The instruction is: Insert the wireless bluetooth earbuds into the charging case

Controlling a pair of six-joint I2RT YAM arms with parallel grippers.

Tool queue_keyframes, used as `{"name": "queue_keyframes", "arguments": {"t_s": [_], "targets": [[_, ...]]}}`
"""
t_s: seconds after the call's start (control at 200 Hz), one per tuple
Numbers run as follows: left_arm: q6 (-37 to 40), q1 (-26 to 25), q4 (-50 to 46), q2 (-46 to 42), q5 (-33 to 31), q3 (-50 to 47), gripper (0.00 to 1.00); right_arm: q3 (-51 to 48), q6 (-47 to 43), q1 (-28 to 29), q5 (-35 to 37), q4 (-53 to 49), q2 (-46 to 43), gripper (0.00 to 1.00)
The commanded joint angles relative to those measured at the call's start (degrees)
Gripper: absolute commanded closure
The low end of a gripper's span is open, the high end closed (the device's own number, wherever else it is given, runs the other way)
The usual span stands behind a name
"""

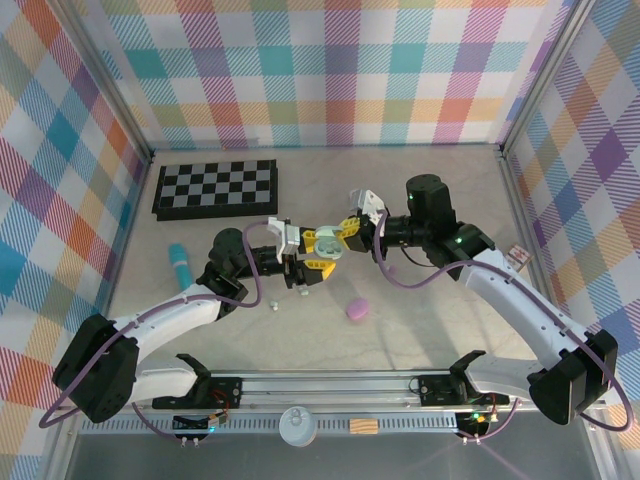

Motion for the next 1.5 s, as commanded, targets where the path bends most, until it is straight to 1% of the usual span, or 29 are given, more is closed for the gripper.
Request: {"name": "queue_keyframes", "arguments": {"t_s": [0.0,0.415,0.51,0.595,0.83,0.91,0.98,1.06,1.22,1.415,1.495], "targets": [[-0.2,-0.1,3.2,0.1,1.8,0.4,0.48,0.0,0.0,-0.1,0.6,1.8,-1.2,1.00],[-0.2,-0.1,3.2,0.4,1.1,0.6,0.48,-1.2,-0.7,0.0,1.0,3.0,-1.8,1.00],[-0.2,-0.1,3.2,0.4,0.8,0.5,0.45,-1.4,-1.0,-0.1,1.3,3.1,-2.1,1.00],[-0.2,0.0,3.1,0.2,0.9,0.4,0.44,-1.6,-1.1,-0.1,1.5,3.0,-2.4,1.00],[-0.3,-0.1,3.0,0.0,1.2,0.3,0.52,-1.9,-1.8,-0.1,2.4,2.7,-2.8,1.00],[-0.3,-0.1,2.9,-0.1,1.1,0.2,0.54,-2.0,-2.3,-0.1,2.8,2.3,-3.0,1.00],[-0.2,-0.1,2.7,-0.1,1.1,0.3,0.53,-2.0,-2.7,-0.1,3.0,1.9,-3.0,1.00],[-0.2,-0.1,2.7,-0.2,0.8,0.3,0.47,-2.1,-2.5,-0.1,3.0,2.1,-3.3,1.00],[-0.3,0.0,2.9,-0.3,0.4,0.1,0.41,-2.7,-2.0,-0.1,3.9,3.3,-3.8,1.00],[-0.7,-0.1,3.0,-0.3,0.7,0.2,0.42,-3.5,-2.2,-0.1,5.0,3.9,-4.1,1.00],[-0.8,0.0,3.0,-0.5,0.7,0.2,0.46,-3.6,-2.1,-0.1,4.9,3.9,-4.2,1.00]]}}
